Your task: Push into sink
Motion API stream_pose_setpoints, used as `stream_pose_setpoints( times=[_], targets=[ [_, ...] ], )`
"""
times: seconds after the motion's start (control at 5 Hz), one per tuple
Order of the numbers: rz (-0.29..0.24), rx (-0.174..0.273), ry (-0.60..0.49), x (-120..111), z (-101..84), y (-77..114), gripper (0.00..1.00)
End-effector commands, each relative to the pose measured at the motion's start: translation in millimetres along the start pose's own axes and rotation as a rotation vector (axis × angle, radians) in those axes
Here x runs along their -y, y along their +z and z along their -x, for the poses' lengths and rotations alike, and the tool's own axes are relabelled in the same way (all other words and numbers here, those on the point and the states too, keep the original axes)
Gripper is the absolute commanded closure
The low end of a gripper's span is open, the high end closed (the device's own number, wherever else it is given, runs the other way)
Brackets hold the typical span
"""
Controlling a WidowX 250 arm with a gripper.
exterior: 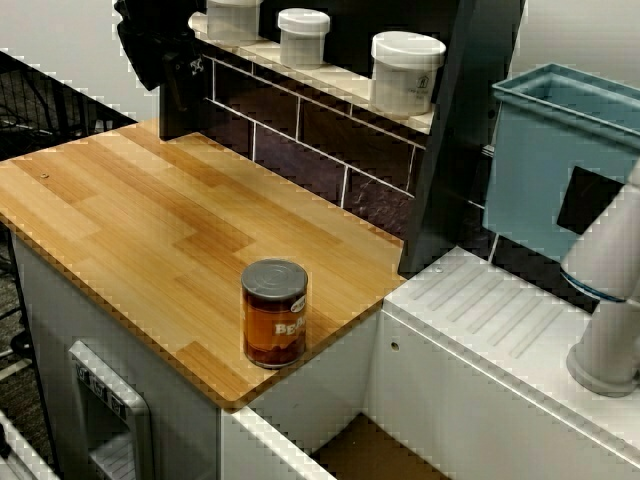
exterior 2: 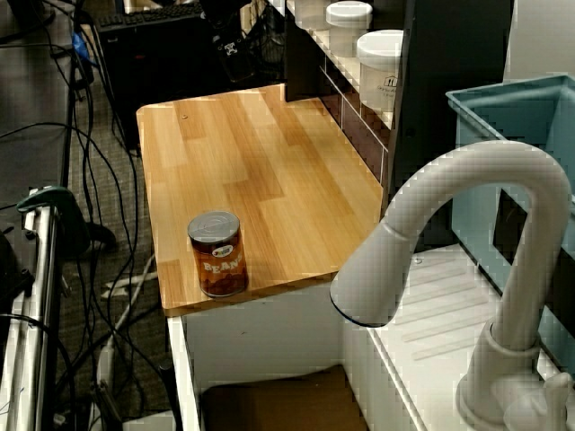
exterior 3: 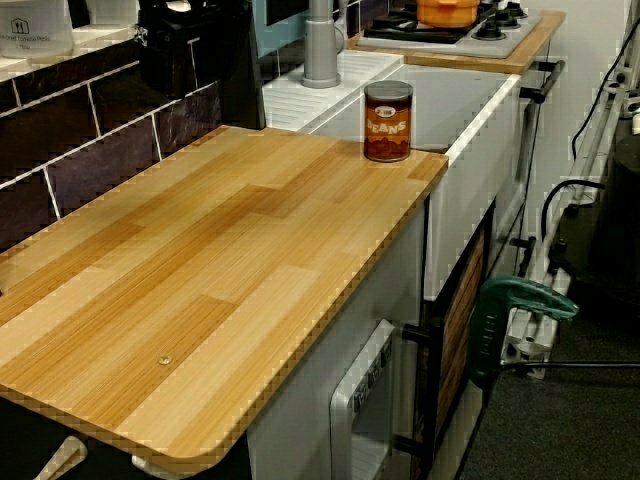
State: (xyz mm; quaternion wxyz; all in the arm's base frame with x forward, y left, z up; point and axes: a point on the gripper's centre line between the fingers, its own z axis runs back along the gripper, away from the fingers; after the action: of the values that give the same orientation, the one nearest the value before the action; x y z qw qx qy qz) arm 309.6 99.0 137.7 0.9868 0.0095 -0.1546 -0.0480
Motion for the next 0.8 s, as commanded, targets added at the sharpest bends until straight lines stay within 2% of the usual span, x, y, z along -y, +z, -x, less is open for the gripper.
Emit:
stream_pose_setpoints(
  times=[0.0,0.2,0.4,0.6],
  targets=[
    [0.000,0.000,0.000,0,0.0,0.0,0.00],
    [0.056,-0.026,-0.031,-22,33.8,-0.1,0.00],
    [0.097,-0.028,-0.199,-17,58.7,4.2,0.00],
    [0.124,0.002,-0.378,-8,81.7,7.2,0.00]
  ],
)
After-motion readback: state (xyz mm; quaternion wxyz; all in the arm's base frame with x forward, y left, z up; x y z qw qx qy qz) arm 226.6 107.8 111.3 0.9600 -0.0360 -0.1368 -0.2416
